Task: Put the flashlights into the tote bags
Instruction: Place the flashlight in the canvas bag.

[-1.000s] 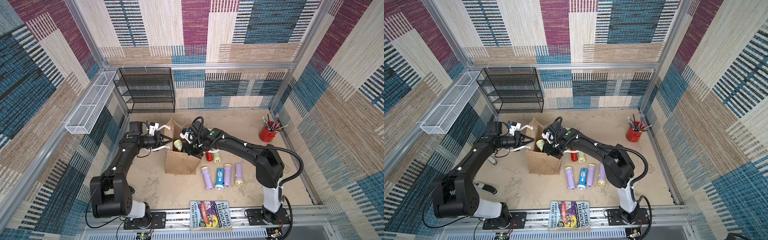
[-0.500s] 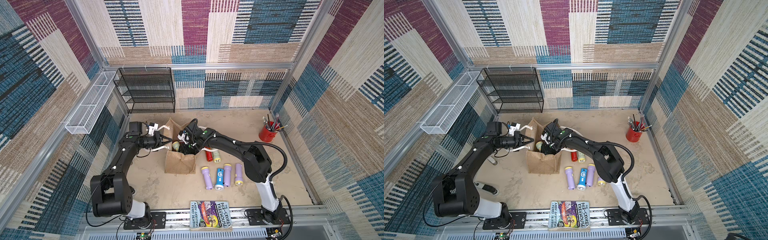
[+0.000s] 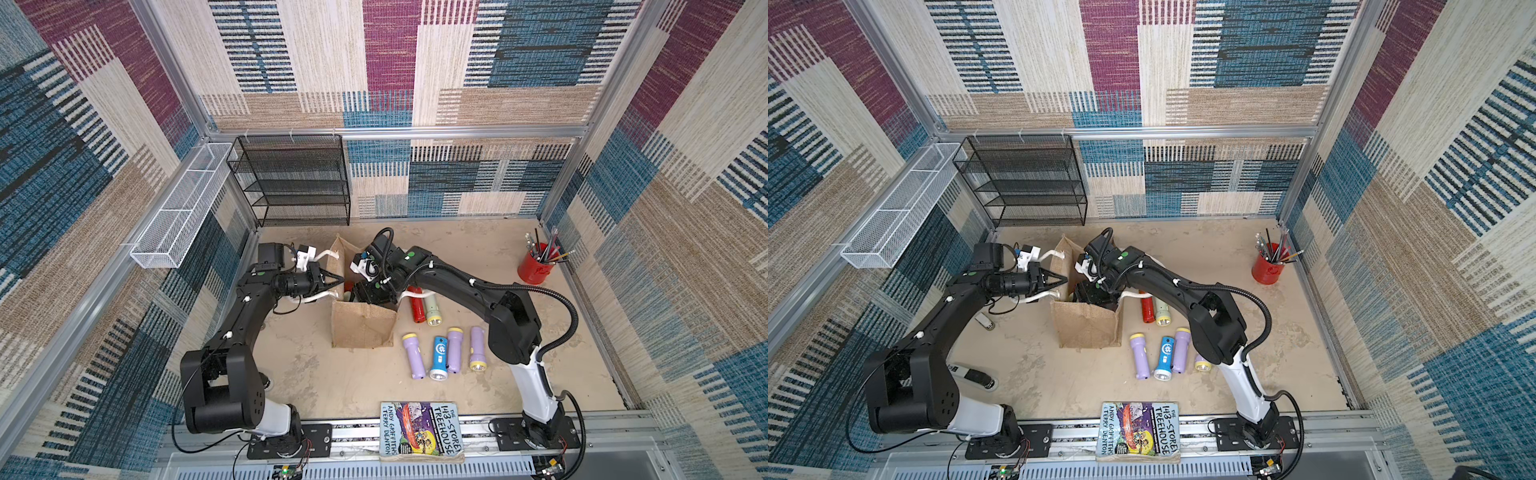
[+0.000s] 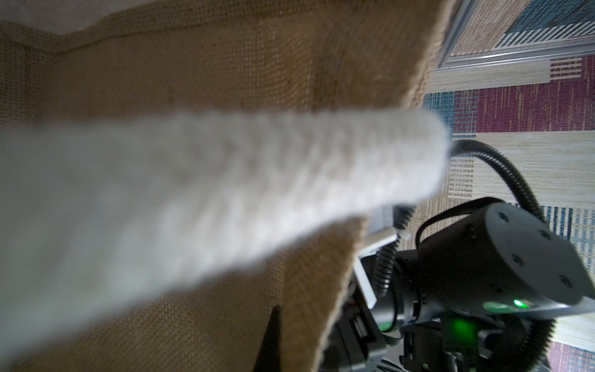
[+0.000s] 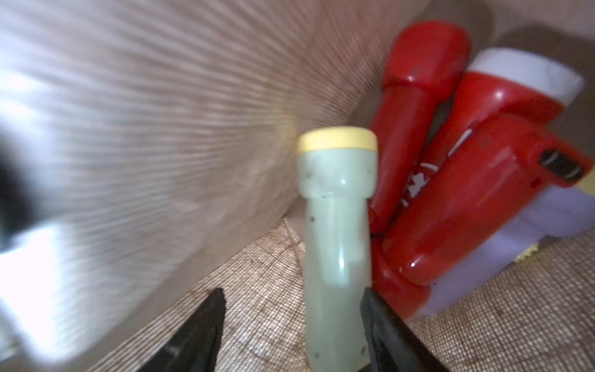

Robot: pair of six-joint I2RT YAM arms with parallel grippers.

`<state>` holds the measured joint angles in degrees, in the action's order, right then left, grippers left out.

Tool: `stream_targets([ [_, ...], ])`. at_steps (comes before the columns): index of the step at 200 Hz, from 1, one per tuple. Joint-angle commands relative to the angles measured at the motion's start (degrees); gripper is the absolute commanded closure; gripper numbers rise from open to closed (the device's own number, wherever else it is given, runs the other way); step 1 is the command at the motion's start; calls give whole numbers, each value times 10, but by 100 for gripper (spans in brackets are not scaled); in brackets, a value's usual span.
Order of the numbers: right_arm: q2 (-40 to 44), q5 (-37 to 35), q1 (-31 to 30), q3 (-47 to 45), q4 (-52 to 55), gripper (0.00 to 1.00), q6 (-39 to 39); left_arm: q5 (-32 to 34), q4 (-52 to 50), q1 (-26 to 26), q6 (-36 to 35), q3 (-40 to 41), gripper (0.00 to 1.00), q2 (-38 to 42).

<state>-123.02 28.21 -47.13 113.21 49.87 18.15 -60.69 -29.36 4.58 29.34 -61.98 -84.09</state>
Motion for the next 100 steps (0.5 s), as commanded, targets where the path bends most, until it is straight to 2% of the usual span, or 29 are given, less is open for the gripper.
stream_targets([
  [1, 9, -23, 0, 27, 39, 29, -49, -5, -16, 0, -22, -8, 98, -3],
  [35, 33, -52, 2, 48, 46, 26, -57, 11, -34, 0, -27, -12, 97, -8],
  [100, 87, -24, 24, 50, -1, 27, -30, 41, -60, 1, -37, -20, 98, -14],
])
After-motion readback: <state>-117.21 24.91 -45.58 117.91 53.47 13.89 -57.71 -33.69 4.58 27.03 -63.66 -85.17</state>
